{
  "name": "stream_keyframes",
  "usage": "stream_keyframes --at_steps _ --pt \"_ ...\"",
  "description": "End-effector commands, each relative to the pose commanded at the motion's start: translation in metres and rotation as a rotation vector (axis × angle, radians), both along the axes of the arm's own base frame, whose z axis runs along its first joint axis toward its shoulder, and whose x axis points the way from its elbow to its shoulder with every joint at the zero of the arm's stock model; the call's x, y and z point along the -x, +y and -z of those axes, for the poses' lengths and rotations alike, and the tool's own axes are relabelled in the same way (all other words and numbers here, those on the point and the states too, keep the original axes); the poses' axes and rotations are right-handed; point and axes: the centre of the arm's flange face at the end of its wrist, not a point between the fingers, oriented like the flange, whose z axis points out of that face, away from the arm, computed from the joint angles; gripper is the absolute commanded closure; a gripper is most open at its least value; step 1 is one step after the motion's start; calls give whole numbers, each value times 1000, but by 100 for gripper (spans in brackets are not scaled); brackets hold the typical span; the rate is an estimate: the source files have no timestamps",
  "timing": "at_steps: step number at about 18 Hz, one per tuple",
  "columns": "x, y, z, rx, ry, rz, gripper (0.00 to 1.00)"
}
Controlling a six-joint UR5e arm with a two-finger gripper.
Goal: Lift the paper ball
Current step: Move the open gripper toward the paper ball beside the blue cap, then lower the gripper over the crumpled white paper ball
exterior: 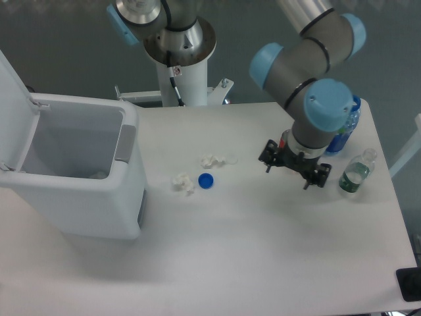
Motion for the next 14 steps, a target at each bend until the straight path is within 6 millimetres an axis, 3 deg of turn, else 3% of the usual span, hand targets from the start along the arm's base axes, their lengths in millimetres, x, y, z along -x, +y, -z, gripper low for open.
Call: stream_keyframes --at_steps 5,7,14 --pt "-59 22 9 14 -22 50 0" --pt "-76 35 16 2 -6 52 0" --pt "-126 48 50 -2 0 130 0"
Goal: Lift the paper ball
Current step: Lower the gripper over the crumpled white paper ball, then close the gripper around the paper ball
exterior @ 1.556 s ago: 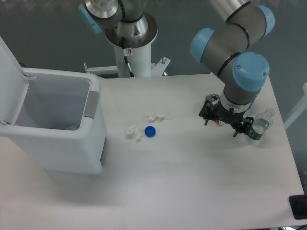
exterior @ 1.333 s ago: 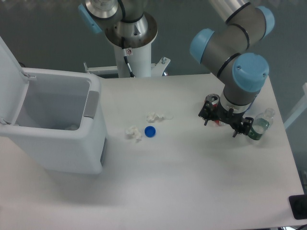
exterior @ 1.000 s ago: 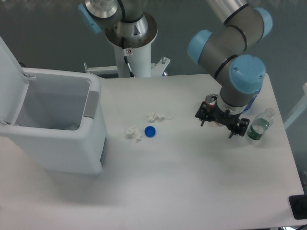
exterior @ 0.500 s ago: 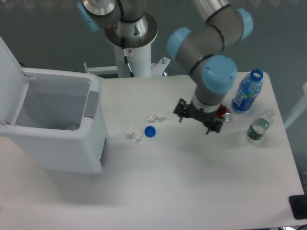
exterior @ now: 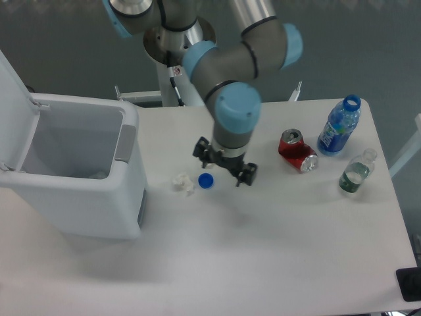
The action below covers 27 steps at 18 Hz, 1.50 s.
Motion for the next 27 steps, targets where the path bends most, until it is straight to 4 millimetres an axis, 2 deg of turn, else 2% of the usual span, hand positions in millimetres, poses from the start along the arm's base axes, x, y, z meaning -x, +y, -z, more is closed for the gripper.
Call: stream_keyframes --at_steps 3,8,15,21,23,24,25,27 --pt "-15 12 15 17 -12 36 4" --pt "-21 18 32 35 -30 56 4" --pt "-33 17 55 47 -25 71 4" --pt "-43 21 65 75 -22 89 5" --pt "-47 24 71 89 -22 100 9" --pt "-46 24 70 93 -14 94 17" --pt "-46 24 70 92 -13 84 31" --pt "-45 24 69 93 -10 81 50"
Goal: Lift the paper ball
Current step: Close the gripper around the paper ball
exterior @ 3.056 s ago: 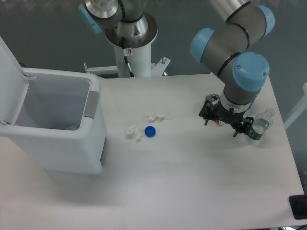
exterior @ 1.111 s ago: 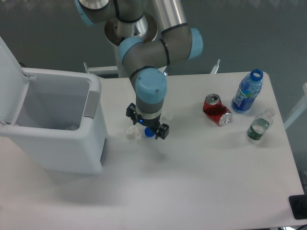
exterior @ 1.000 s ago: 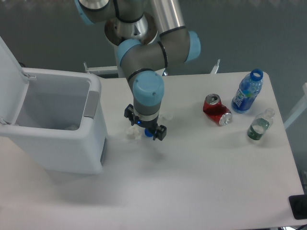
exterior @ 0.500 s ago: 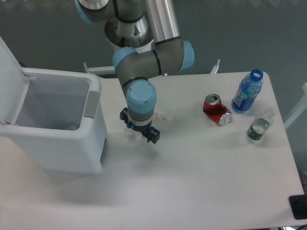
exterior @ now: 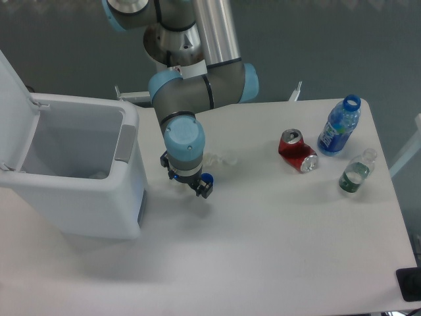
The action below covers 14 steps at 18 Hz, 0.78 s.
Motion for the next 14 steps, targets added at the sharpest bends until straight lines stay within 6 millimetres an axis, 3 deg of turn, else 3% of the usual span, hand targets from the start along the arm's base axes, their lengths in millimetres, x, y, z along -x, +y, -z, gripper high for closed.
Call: stream_keyframes --at_steps 4,6,10,14 --pt "0 0 -1 -2 2 -3 87" --pt "1 1 -2 -2 5 -17 100" --pt "8 2 -9 -12 15 -30 100" --pt "43 5 -41 -58 51 -75 100"
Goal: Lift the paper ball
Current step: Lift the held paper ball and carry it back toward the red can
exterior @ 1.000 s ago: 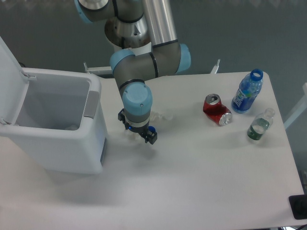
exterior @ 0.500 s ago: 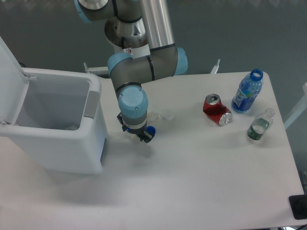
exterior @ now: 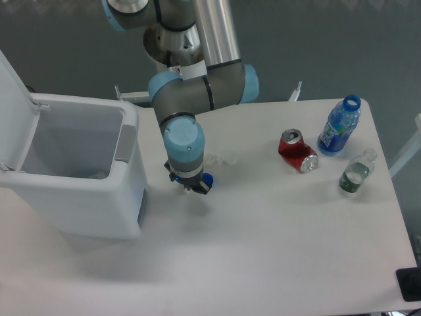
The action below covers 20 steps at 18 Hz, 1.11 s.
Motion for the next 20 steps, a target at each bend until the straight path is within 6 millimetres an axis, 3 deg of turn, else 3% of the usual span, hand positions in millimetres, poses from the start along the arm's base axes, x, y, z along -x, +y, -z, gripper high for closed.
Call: stream_keyframes --at_steps 2,8,13,20 --pt "25 2 -24 -26 14 -30 100" --pt "102 1 -119 -95 90 -106 100" --pt "150 -11 -155 -100 44 -118 100" --pt "166 -27 -179 -99 20 -88 100"
